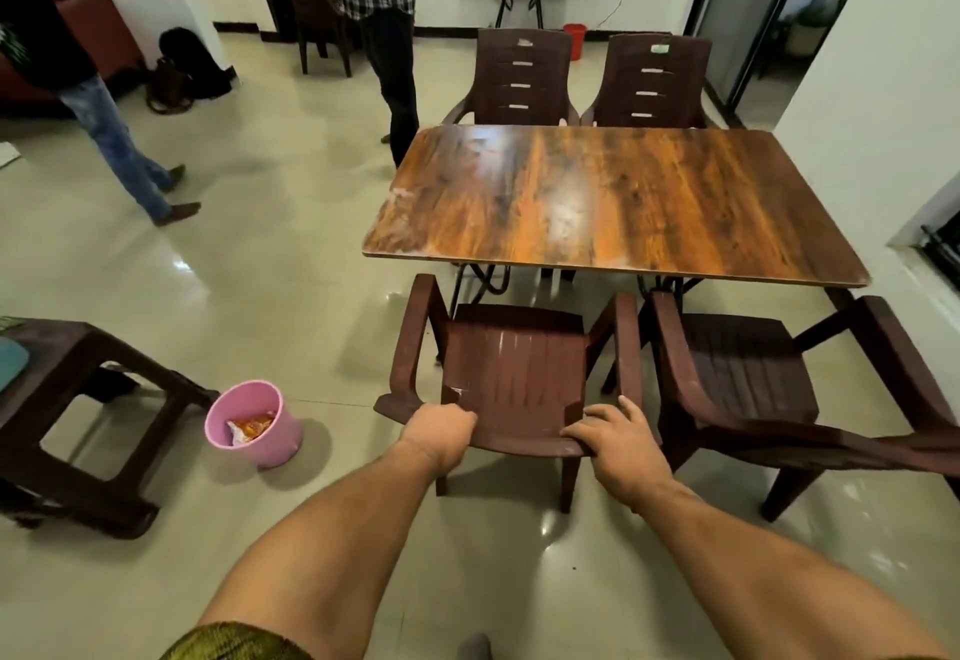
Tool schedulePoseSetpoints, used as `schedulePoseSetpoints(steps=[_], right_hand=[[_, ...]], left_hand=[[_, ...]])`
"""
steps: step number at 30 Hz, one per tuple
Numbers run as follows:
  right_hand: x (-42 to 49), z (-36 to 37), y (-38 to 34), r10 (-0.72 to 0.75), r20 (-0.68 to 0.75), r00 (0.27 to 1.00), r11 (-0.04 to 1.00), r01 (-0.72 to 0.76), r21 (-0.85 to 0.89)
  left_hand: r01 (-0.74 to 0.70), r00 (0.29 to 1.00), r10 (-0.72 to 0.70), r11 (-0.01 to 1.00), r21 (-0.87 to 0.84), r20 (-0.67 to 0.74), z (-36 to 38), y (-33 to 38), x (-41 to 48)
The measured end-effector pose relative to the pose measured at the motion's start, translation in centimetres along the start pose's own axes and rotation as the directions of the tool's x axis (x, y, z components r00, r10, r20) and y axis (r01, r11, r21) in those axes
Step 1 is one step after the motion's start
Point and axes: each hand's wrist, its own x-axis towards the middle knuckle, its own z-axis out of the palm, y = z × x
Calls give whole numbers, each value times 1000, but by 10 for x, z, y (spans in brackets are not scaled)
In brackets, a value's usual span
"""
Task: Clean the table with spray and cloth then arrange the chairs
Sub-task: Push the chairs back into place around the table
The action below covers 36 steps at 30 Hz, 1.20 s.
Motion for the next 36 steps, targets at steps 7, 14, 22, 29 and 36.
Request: schedulePoseSetpoints(steps=[7,14,22,29,36], right_hand=[[-1,-10,-5,29,46,999,998,-27,-55],[1,-8,-5,45,51,998,996,-41,-76],[5,-12,-11,39,71,997,995,-32,-98],[6,-8,-13,65,85,994,996,-59,-66],[8,-6,-19,69,92,993,990,-58,-125]], left_hand=[[-10,1000,10,999,-33,-2,5,-2,2],[-17,1000,16,999,-39,-17,2,-2,0],[-6,1000,6,1000,-23,-5,0,-4,-6],[-30,1000,30,999,-28,-3,2,-10,-4],[6,1000,-6,1000,-18,6,3,-8,-9]])
